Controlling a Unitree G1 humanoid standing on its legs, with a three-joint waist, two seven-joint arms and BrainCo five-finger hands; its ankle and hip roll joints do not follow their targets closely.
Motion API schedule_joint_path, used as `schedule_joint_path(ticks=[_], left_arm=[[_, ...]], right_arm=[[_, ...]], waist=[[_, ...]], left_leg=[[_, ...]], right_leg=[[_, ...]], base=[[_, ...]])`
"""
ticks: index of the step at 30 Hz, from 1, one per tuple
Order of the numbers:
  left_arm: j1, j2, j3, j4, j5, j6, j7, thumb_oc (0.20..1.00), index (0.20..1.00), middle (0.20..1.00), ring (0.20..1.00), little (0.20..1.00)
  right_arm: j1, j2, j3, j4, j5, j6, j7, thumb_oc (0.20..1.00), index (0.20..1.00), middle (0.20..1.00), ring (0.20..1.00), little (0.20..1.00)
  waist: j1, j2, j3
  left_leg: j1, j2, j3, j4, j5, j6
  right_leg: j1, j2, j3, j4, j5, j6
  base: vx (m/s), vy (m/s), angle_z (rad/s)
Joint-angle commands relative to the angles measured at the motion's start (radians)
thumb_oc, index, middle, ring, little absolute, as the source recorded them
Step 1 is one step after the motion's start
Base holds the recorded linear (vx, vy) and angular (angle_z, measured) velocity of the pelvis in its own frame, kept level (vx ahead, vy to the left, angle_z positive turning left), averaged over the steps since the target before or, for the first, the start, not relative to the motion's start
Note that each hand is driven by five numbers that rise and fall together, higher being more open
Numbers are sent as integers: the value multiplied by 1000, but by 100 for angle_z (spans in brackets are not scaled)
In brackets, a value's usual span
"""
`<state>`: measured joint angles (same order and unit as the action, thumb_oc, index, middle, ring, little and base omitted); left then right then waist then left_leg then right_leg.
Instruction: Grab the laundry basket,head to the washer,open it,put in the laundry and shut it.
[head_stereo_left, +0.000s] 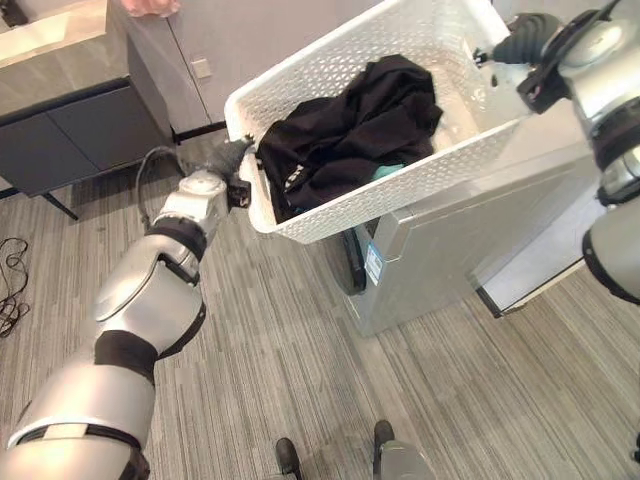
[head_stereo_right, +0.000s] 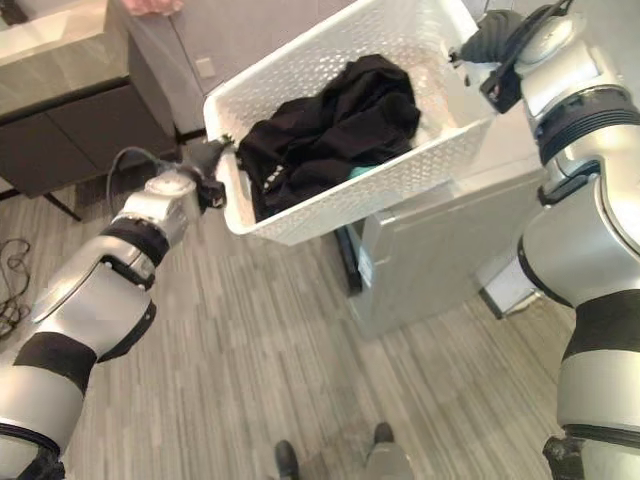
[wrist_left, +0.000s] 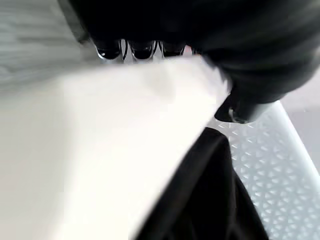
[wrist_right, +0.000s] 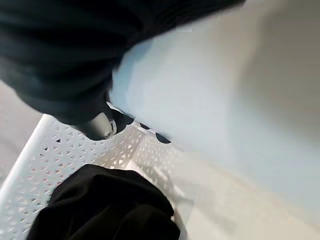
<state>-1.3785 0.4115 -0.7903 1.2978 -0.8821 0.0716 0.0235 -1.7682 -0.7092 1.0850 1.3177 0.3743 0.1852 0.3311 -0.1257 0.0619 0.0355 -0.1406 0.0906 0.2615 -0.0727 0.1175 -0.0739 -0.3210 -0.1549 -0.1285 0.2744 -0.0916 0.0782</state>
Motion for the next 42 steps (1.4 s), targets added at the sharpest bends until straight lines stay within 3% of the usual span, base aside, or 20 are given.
schedule_joint_path(ticks=[1, 8, 15, 16, 17, 18, 19, 20, 21, 22, 27, 28, 29, 30, 42], left_arm=[[-235, -91, 24, 31, 67, -78, -55, 200, 200, 200, 200, 200], [-277, -137, 32, 31, 66, -87, -36, 200, 200, 200, 200, 200], [-352, -177, 53, 3, 37, -134, 2, 200, 200, 200, 200, 200], [-360, -177, 57, 3, 35, -141, 10, 200, 200, 200, 200, 200], [-364, -179, 59, 6, 36, -143, 14, 200, 200, 200, 200, 200], [-368, -180, 62, 10, 37, -143, 18, 200, 200, 200, 200, 200], [-379, -179, 66, 17, 42, -147, 29, 200, 200, 200, 200, 200], [-379, -180, 66, 17, 42, -147, 29, 200, 200, 200, 200, 200], [-385, -177, 70, 18, 43, -149, 36, 200, 200, 200, 200, 200], [-391, -175, 80, 24, 44, -154, 49, 200, 200, 200, 200, 200], [-386, -189, 114, 23, 37, -172, 84, 206, 206, 206, 206, 206], [-386, -189, 115, 23, 37, -172, 85, 253, 253, 253, 253, 253], [-385, -189, 117, 25, 37, -173, 88, 956, 956, 956, 956, 956], [-390, -181, 122, 50, 66, -164, 109, 1000, 1000, 1000, 1000, 1000], [-346, -181, 170, 76, 117, -177, 184, 1000, 1000, 1000, 1000, 1000]], right_arm=[[-218, 47, 110, 116, -9, -12, 13, 200, 200, 200, 200, 200], [-220, 41, 84, 130, -1, -12, -28, 200, 200, 200, 200, 200], [-174, 54, 33, 132, 31, -37, -76, 200, 200, 200, 200, 200], [-169, 56, 27, 131, 38, -41, -81, 269, 269, 269, 269, 269], [-167, 58, 28, 129, 37, -43, -82, 438, 438, 438, 438, 438], [-165, 62, 22, 126, 43, -46, -85, 479, 479, 479, 479, 479], [-166, 71, 16, 123, 52, -53, -97, 573, 573, 573, 573, 573], [-166, 71, 17, 123, 52, -53, -97, 727, 727, 727, 727, 727], [-169, 76, 13, 122, 60, -57, -104, 827, 827, 827, 827, 827], [-173, 84, 10, 122, 69, -63, -116, 1000, 1000, 1000, 1000, 1000], [-177, 93, 7, 109, 74, -81, -132, 1000, 1000, 1000, 1000, 1000], [-177, 93, 7, 109, 74, -82, -132, 1000, 1000, 1000, 1000, 1000], [-179, 94, 8, 108, 77, -82, -137, 1000, 1000, 1000, 1000, 1000], [-184, 97, 5, 107, 86, -86, -149, 1000, 1000, 1000, 1000, 1000], [-182, 98, -2, 53, 94, -144, -225, 1000, 1000, 1000, 1000, 1000]], waist=[[-52, 18, 26], [-76, 58, 36], [-79, 100, 36], [-76, 104, 34], [-75, 107, 32], [-74, 111, 31], [-72, 115, 30], [-72, 116, 29], [-70, 117, 29], [-68, 119, 29], [-59, 117, 35], [-59, 118, 35], [-57, 117, 37], [-55, 114, 39], [-44, 84, 41]], left_leg=[[123, 15, 2, -15, -23, -97], [101, 18, 19, -15, 3, -107], [74, 30, 34, -15, 71, -131], [71, 32, 35, -15, 81, -134], [68, 34, 35, -15, 90, -137], [67, 36, 36, -15, 97, -140], [63, 39, 33, -15, 109, -145], [62, 40, 33, -15, 109, -145], [60, 42, 34, -15, 117, -147], [55, 44, 36, -15, 127, -151], [34, 46, 25, -15, 149, -157], [33, 46, 25, -15, 149, -157], [27, 49, 23, -15, 155, -160], [18, 50, 17, -15, 162, -163], [-8, 77, 16, -15, 170, -175]], right_leg=[[75, -13, 74, -362, 284, 59], [29, 3, 111, -362, 281, 48], [-14, 28, 142, -362, 272, 35], [-18, 31, 146, -362, 270, 34], [-20, 34, 145, -362, 269, 33], [-23, 36, 145, -362, 267, 32], [-27, 40, 144, -362, 264, 30], [-28, 40, 144, -362, 264, 30], [-30, 42, 143, -362, 263, 29], [-36, 45, 144, -362, 262, 28], [-52, 49, 142, -362, 262, 23], [-52, 49, 141, -362, 262, 23], [-55, 49, 141, -362, 262, 23], [-63, 50, 139, -362, 262, 23], [-86, 59, 127, -362, 262, 18]], base=[[68, -77, -17], [33, -56, -19], [16, -89, -25], [24, -110, -27], [22, -71, -14], [24, -81, -12], [19, -58, -13], [12, -58, -12], [-2, -62, -12], [-2, -62, -12], [-6, -52, -7], [-12, -53, 4], [-14, -43, 6], [-18, -56, 5], [-3, -21, 2]])
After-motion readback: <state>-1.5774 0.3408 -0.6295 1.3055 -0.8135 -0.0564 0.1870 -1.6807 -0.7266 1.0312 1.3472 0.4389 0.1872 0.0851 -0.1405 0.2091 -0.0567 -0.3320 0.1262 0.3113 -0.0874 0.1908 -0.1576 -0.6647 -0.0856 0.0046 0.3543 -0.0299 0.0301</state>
